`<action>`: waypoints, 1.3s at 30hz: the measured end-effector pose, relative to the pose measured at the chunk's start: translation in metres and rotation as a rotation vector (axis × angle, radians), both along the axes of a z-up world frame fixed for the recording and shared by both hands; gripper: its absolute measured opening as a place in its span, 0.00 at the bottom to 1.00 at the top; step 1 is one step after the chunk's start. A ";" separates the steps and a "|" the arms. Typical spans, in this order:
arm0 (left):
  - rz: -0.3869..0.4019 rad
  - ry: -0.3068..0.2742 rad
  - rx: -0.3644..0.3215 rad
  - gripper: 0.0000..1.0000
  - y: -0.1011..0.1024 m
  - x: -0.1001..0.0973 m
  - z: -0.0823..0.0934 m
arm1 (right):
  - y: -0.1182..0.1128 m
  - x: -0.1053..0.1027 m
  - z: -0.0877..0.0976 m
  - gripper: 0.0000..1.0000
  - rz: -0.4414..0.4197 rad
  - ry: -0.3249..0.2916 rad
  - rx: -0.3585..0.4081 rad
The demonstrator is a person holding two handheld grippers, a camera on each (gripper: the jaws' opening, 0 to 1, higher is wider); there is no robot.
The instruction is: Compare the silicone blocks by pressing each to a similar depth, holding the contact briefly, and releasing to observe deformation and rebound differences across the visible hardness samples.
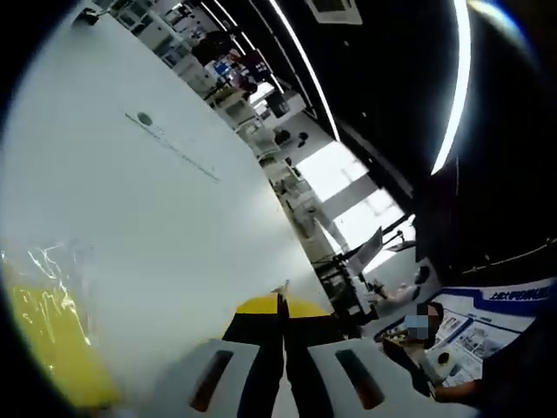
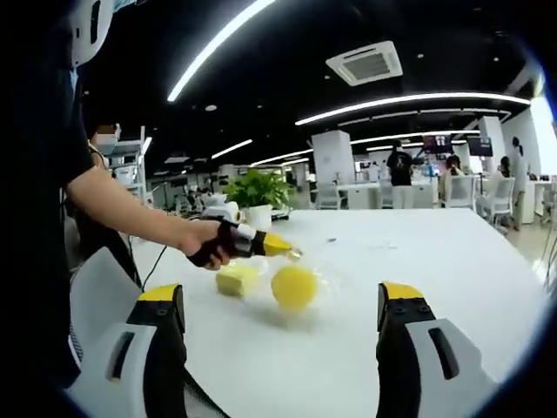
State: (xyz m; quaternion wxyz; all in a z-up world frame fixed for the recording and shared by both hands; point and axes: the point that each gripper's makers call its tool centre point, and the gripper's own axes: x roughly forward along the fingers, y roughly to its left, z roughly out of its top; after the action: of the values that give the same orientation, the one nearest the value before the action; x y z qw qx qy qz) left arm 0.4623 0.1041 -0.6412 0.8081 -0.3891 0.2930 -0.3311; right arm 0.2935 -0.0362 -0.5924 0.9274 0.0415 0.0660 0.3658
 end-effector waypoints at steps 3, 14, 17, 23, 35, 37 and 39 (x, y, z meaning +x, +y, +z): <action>0.029 0.021 0.025 0.00 0.002 0.006 -0.008 | -0.004 -0.003 -0.002 0.83 -0.008 0.013 -0.004; 0.110 0.020 0.190 0.00 0.012 0.023 -0.041 | -0.014 -0.005 -0.016 0.83 -0.059 0.051 -0.018; 0.121 0.042 0.233 0.00 0.016 0.028 -0.051 | -0.014 -0.007 -0.020 0.81 -0.075 0.053 -0.021; 0.124 0.038 0.299 0.00 0.018 0.032 -0.061 | -0.014 -0.009 -0.019 0.79 -0.076 0.061 -0.028; 0.187 0.074 0.310 0.00 0.018 0.035 -0.071 | -0.015 -0.014 -0.015 0.75 -0.075 0.068 -0.045; 0.184 0.059 0.318 0.00 0.018 0.035 -0.071 | -0.015 -0.014 -0.019 0.75 -0.082 0.077 -0.053; 0.174 0.056 0.324 0.00 0.018 0.035 -0.071 | -0.015 -0.015 -0.020 0.75 -0.087 0.085 -0.049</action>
State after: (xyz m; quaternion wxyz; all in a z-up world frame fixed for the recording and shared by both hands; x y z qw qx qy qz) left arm 0.4974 0.1221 -0.7126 0.8774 -0.2866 0.3302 -0.1976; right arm 0.2785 -0.0513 -0.6124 0.9395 0.0369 0.1124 0.3214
